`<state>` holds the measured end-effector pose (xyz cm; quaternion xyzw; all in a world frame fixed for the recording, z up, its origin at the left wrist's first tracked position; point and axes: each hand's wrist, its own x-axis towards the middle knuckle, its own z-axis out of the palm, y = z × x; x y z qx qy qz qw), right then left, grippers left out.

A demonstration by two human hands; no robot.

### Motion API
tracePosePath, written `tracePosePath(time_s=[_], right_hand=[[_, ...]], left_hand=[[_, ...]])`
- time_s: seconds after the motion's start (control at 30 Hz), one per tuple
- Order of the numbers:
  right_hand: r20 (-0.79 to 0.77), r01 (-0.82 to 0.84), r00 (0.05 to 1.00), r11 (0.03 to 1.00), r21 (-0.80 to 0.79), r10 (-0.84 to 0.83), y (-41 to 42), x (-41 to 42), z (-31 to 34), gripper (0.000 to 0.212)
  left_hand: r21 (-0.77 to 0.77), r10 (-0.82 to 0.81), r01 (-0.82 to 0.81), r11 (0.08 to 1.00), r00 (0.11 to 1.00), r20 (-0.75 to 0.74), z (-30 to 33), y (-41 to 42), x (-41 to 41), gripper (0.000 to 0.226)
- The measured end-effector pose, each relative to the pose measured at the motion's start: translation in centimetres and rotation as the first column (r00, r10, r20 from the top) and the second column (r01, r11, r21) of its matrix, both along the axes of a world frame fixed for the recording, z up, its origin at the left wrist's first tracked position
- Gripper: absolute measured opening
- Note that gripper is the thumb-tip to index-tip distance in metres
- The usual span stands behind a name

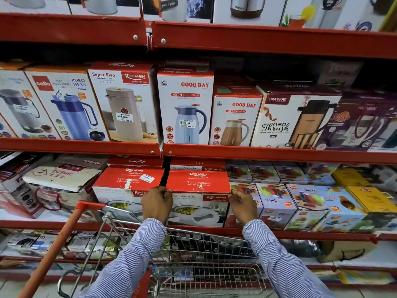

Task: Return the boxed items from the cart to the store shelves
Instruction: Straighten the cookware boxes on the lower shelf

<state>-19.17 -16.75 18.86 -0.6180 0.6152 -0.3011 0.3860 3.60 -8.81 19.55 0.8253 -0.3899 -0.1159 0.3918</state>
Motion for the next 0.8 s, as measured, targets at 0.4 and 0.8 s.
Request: tracePosePath(time_s=[0.4,0.8], right_hand=[[-0.244,-0.338,0.91,0.941,0.032,0.336,-6.2,-7.6,0.5,0.053],[-0.786,-0.693,0.304,0.691,0.206,0.539,-12.5,-8.7,-0.2,0.119]], left_hand=[[-0.126,-0.272,0.254,0.959,0.95,-0.155,-1.3,-0.7,-11.6,0.012],[0.277,-0.249,0.333,0.902,0.922,-0.297,-7.3,-5.2,-17.7,0.036]])
